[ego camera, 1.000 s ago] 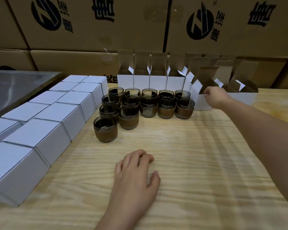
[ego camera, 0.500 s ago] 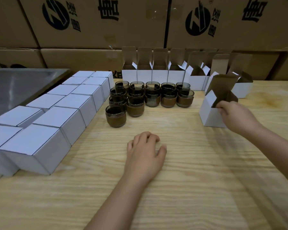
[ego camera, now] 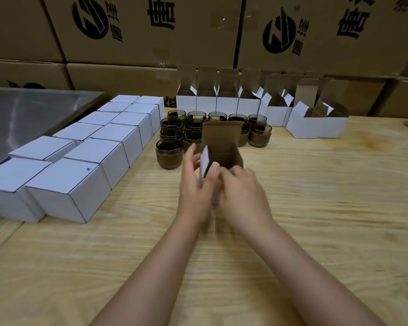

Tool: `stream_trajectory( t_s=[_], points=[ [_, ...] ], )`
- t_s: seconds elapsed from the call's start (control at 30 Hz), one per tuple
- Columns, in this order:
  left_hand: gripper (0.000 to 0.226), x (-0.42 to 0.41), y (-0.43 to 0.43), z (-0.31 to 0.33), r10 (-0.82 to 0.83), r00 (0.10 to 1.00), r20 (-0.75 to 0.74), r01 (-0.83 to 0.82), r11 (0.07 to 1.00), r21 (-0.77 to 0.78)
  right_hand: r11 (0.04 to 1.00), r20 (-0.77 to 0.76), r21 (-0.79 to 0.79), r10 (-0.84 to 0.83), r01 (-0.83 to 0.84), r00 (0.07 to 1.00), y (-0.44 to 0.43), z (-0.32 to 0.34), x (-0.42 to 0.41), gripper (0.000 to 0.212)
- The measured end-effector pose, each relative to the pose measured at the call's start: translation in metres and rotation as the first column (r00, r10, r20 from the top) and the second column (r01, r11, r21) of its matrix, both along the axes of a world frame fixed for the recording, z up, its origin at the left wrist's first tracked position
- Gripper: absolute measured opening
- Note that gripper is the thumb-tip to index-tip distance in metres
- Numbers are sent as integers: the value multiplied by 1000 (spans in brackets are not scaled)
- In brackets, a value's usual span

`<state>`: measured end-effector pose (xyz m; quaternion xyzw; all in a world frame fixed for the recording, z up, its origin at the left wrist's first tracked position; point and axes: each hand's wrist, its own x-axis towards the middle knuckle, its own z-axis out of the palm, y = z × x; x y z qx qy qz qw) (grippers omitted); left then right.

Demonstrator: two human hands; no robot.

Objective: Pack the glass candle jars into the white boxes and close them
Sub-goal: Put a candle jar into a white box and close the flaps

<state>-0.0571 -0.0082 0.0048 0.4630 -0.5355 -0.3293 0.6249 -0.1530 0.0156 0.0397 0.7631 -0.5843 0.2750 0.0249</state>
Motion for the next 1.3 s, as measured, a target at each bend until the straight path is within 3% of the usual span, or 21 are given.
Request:
stream_trajectory(
  t_s=[0.07, 0.17, 0.3, 0.53, 0.7, 0.83, 0.97, 1.03, 1.07, 1.13, 1.23, 1.3],
  points=[
    [63, 2, -1, 1, 52, 998, -36, -53, 998, -29, 998, 76, -21, 58, -56, 995, 1, -1, 8, 25],
    [39, 3, -3, 1, 133, 991, 18, -132, 990, -44, 982, 313, -147, 163, -122, 936, 2, 1, 6, 25],
    [30, 1, -1, 1, 140, 987, 81, -134, 988, -76, 933, 362, -357, 193, -56, 912, -7, -4, -3, 25],
    [28, 1, -2, 1, 153, 988, -15, -154, 988, -17, 944, 523, -325, 129, 57, 843, -22, -20, -14, 28],
    [38, 6, -4, 1, 64, 976, -210, -58, 998, 31, 990, 776, -103, 22, 92, 630, -28, -22, -23, 22],
    [36, 7, -2, 3, 14, 981, -194, -22, 999, -40, 998, 879, 45, -20, -39, 477, -31, -21, -25, 26],
    [39, 16, -5, 8, 143, 970, -196, -154, 987, -40, 951, 995, 74, -49, -301, 89, -38, -13, -24, 28],
    [42, 21, -6, 9, 204, 949, -240, -222, 974, -47, 937, 998, 55, -64, -345, -13, -50, -9, -22, 27],
    [43, 22, -6, 9, 230, 941, -246, -249, 967, -47, 948, 997, 73, -79, -311, -9, -58, -8, -19, 26],
    [42, 24, -5, 9, 278, 931, -237, -296, 954, -48, 971, 986, 136, -115, -198, 117, -77, -6, -11, 28],
    [44, 27, -6, 9, 352, 909, -223, -371, 927, -51, 967, 848, 202, -94, -154, 521, -107, -10, 2, 39],
    [43, 31, -8, 9, 402, 893, -201, -420, 906, -57, 944, 685, 268, -45, -193, 727, -123, -14, 10, 50]
  ],
)
